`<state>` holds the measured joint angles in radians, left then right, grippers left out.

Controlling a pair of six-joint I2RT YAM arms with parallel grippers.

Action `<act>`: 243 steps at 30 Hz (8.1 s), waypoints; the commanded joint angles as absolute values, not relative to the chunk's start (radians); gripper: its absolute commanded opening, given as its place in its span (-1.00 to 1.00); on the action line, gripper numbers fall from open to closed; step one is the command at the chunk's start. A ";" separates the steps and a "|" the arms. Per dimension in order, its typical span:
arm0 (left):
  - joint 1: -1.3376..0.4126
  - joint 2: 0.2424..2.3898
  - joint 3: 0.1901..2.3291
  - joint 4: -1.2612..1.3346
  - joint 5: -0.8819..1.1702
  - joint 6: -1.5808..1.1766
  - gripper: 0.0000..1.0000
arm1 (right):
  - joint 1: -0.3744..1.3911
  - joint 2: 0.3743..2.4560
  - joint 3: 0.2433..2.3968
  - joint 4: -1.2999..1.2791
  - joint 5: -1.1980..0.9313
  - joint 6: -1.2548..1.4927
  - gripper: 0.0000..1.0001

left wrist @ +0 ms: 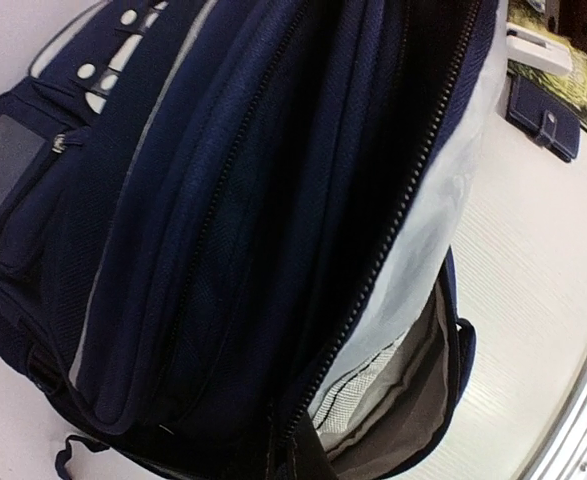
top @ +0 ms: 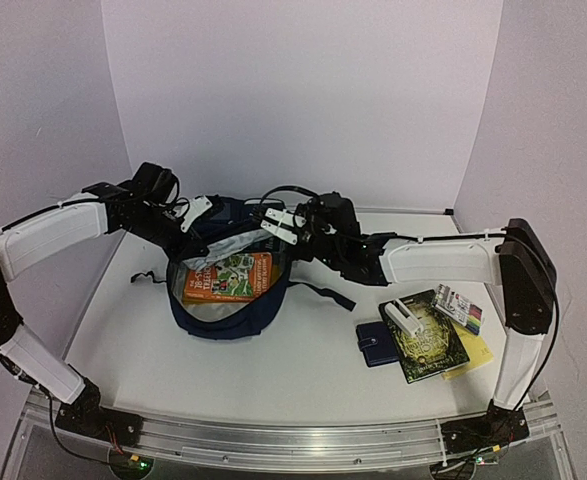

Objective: Pack the student bag
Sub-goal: Adjust the student bag at the center of the board.

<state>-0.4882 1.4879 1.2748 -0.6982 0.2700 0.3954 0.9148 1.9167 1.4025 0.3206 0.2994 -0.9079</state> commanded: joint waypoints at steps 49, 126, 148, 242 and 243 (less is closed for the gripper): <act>-0.882 1.168 0.946 -0.534 -0.342 0.118 0.39 | 0.954 1.800 1.235 0.008 0.041 -0.521 0.96; -0.592 1.329 0.910 -0.526 0.115 -0.473 0.59 | 0.880 2.211 1.738 -0.442 -0.213 -0.526 0.61; -0.542 1.183 0.876 -0.535 0.154 -0.488 0.60 | 0.928 2.202 1.691 -0.299 -0.161 -0.966 0.59; -0.561 1.183 0.814 -0.115 0.256 -0.449 -0.14 | 0.795 2.069 1.772 -0.353 -0.706 0.204 -1.00; -0.583 1.154 0.786 -0.109 0.247 -0.458 -0.14 | 0.796 2.081 1.790 -0.352 -0.712 0.217 -1.00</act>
<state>-0.5434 1.3271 0.8956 -0.2350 0.1848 -0.4074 0.7864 2.0654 1.6792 -0.4440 -0.6251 0.1679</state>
